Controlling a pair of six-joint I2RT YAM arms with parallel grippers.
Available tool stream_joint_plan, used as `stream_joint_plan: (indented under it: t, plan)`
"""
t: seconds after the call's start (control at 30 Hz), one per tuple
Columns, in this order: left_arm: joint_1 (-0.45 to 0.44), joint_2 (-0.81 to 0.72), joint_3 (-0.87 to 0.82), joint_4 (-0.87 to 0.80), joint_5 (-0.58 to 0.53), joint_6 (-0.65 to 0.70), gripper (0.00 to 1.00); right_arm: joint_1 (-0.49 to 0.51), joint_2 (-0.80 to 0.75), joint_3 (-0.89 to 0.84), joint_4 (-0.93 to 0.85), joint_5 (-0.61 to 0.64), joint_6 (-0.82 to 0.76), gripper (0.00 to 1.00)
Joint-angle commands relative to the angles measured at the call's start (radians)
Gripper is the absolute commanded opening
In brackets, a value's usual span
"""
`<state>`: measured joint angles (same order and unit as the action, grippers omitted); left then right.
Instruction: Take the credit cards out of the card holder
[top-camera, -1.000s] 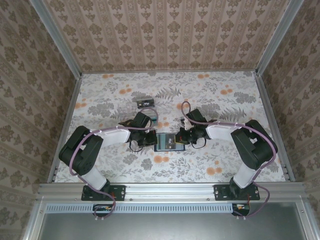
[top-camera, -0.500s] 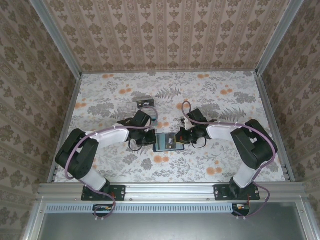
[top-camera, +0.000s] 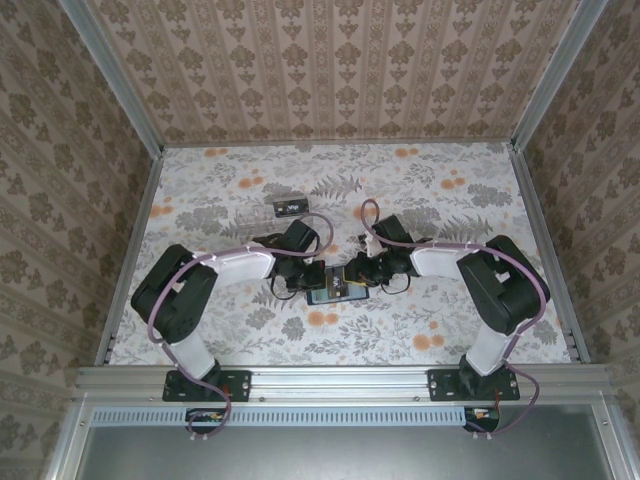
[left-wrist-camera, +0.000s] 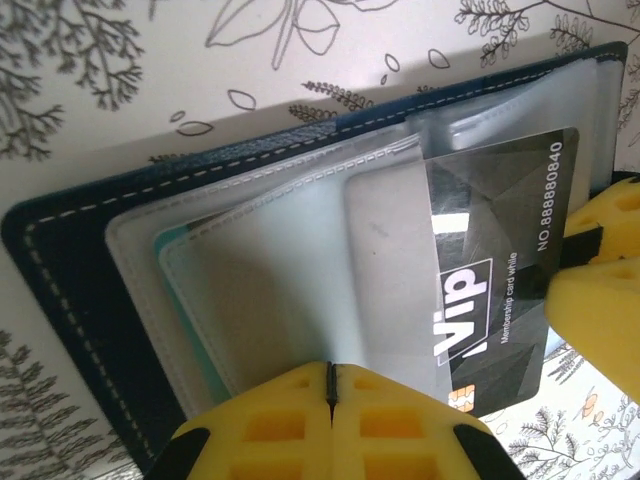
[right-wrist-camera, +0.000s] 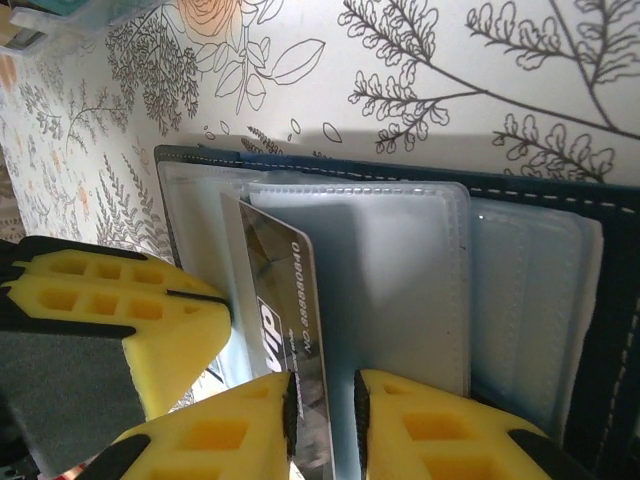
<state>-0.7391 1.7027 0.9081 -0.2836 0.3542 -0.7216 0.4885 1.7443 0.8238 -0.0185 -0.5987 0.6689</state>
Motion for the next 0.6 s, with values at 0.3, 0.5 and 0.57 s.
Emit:
stream_joint_plan:
  t: [0.3,0.5,0.57]
  plan:
    - [-0.005,0.008,-0.02,-0.019,0.01,0.01,0.0,0.005,0.028,-0.001,-0.007,0.014,0.013,0.0]
    - [-0.004,0.003,-0.027,-0.03,0.002,0.019,0.0,-0.028,-0.006,-0.011,-0.042,0.015,-0.027,0.0]
    - [-0.003,-0.001,-0.03,-0.03,0.001,0.02,0.0,-0.041,-0.02,-0.013,-0.061,0.017,-0.04,0.0]
